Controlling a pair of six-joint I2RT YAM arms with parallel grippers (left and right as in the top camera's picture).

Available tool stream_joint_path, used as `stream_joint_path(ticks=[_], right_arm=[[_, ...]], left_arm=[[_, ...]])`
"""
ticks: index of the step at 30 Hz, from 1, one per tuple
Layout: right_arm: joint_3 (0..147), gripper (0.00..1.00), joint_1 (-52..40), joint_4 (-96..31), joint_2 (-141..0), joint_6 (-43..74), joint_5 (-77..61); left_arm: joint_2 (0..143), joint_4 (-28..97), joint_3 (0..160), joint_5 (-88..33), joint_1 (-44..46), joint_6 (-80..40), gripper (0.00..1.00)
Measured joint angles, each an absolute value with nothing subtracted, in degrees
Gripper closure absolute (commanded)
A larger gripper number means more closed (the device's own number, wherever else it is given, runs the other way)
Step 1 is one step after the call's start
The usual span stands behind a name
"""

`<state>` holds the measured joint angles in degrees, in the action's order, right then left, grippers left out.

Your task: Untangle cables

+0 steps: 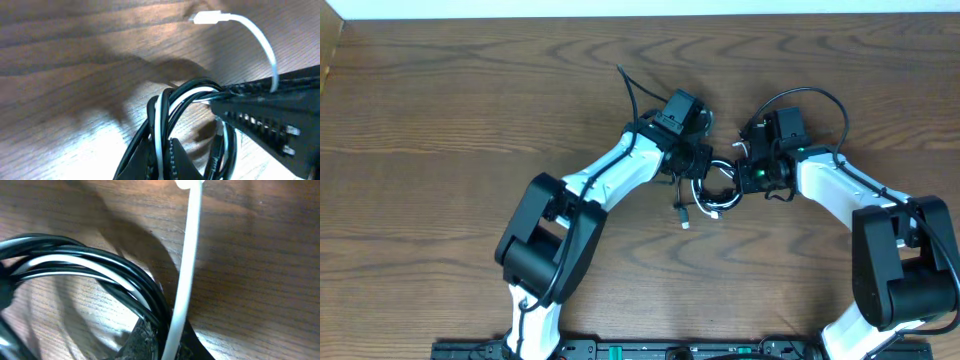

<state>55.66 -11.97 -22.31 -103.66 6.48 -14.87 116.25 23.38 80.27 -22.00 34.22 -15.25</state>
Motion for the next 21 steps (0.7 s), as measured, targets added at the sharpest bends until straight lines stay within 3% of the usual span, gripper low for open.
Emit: stream_joint_path(ticks=[8, 16, 18, 21], right_arm=[[55.66, 0.99, -13.23, -21.96, -103.63, 6.46, -13.04], [55.68, 0.99, -12.36, -21.89, -103.22, 6.52, -2.02], [55.68, 0.98, -12.40, -21.78, -103.22, 6.52, -1.10], [55.66, 0.98, -12.36, -21.56, -103.22, 6.52, -1.13]], left_arm=[[115.87, 27.53, 80.27, -13.23, 35.40, -19.97, 0.92], [115.59, 33.74, 80.12, -3.64, 32.05, -23.31, 0.92], [115.59, 34.37, 80.12, -3.51, 31.22, -24.01, 0.83], [115.59, 33.58, 80.12, -6.11, 30.59, -23.92, 0.78]])
